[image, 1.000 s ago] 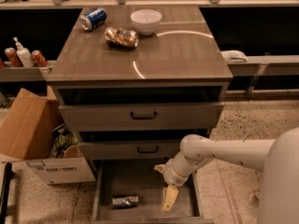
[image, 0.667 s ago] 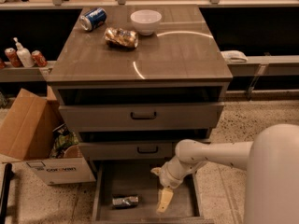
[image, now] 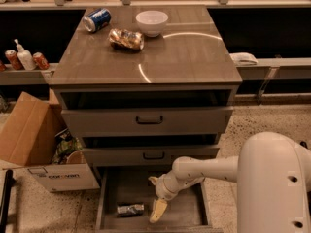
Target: Pick redbull can from bottom drawer and place on counter
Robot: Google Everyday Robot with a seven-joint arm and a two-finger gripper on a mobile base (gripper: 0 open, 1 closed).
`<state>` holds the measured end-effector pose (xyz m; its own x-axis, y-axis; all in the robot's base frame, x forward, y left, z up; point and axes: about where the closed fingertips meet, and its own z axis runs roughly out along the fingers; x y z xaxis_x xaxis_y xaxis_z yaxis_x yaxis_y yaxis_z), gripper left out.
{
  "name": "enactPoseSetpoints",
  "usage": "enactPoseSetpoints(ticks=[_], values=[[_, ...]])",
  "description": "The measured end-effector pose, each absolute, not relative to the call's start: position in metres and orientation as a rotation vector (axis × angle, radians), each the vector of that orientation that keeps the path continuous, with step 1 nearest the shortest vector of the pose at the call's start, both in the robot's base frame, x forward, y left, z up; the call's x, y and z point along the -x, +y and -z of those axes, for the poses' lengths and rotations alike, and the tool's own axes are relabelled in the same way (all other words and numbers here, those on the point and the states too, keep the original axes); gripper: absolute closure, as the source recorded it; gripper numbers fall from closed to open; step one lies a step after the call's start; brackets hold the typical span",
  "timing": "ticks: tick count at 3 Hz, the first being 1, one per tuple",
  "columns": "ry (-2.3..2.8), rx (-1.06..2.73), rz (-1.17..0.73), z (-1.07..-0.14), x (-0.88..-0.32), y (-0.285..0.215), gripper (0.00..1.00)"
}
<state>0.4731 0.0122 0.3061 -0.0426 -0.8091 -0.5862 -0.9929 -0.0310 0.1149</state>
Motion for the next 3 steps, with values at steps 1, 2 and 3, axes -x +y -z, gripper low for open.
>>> enactPoseSetpoints(ticks=[1,2,3], values=[[1.856,1.852,-0.738,-0.278,-0.485,0.027,0.0],[1.853,1.864,-0.738,-0.273,-0.486,0.031,0.0],[1.813,1.887,-0.69,-0.258,-0.494,0.041,0.0]])
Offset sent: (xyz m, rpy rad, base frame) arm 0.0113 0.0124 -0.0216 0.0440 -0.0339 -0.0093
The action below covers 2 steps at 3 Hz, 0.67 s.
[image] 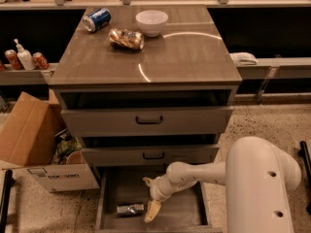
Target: Pick redbull can from bottom drawer and place on counter
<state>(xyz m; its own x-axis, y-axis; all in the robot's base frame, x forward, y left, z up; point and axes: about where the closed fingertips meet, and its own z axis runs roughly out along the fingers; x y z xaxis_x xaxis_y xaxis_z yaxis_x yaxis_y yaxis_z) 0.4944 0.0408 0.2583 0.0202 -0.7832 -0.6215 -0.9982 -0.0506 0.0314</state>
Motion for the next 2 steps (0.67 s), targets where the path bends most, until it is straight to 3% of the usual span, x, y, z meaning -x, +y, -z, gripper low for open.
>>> enactPoseSetpoints(ticks=[2], values=[[1.747,1.895,-0.646,-0.226,-0.508,0.065,0.0]])
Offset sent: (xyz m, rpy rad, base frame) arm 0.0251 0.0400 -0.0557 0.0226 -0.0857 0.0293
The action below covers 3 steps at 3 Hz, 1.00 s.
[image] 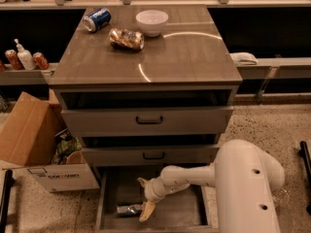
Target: Pick redbull can from bottom drawer and place on counter
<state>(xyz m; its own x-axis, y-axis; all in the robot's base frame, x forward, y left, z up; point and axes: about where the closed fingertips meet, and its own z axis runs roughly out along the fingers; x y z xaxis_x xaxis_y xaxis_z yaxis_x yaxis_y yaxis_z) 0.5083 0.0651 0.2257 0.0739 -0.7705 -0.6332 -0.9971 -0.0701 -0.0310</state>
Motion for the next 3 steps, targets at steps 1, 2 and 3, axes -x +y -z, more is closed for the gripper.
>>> enactPoseSetpoints(ticks=[1,2,3], values=[[1.736,1.892,-0.641,-0.207,-0.513,0.079,0.0],[1.729,1.901,-0.628,-0.19,-0.518,0.093,0.0],[1.725,1.906,-0.635,-0.173,-0.523,0.105,0.0]])
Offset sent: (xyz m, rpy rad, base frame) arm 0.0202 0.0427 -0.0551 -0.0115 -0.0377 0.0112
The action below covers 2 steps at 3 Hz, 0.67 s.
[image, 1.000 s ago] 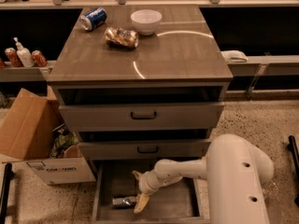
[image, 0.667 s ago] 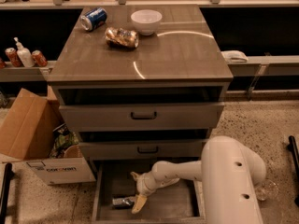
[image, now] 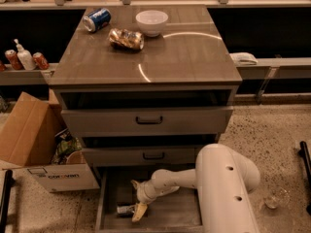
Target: Pick redbull can from bottom drawer and place on counter
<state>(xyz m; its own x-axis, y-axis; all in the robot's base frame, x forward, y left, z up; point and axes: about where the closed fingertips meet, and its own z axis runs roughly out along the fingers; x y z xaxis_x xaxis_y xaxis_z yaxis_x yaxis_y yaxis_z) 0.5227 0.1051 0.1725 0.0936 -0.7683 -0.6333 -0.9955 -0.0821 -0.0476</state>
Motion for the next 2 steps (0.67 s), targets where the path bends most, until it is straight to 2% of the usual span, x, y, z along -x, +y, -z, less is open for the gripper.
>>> enactPoseSetpoints(ticks=[2], values=[[1.754,1.926,-0.634,-0.135,-0.529,0.122,0.0]])
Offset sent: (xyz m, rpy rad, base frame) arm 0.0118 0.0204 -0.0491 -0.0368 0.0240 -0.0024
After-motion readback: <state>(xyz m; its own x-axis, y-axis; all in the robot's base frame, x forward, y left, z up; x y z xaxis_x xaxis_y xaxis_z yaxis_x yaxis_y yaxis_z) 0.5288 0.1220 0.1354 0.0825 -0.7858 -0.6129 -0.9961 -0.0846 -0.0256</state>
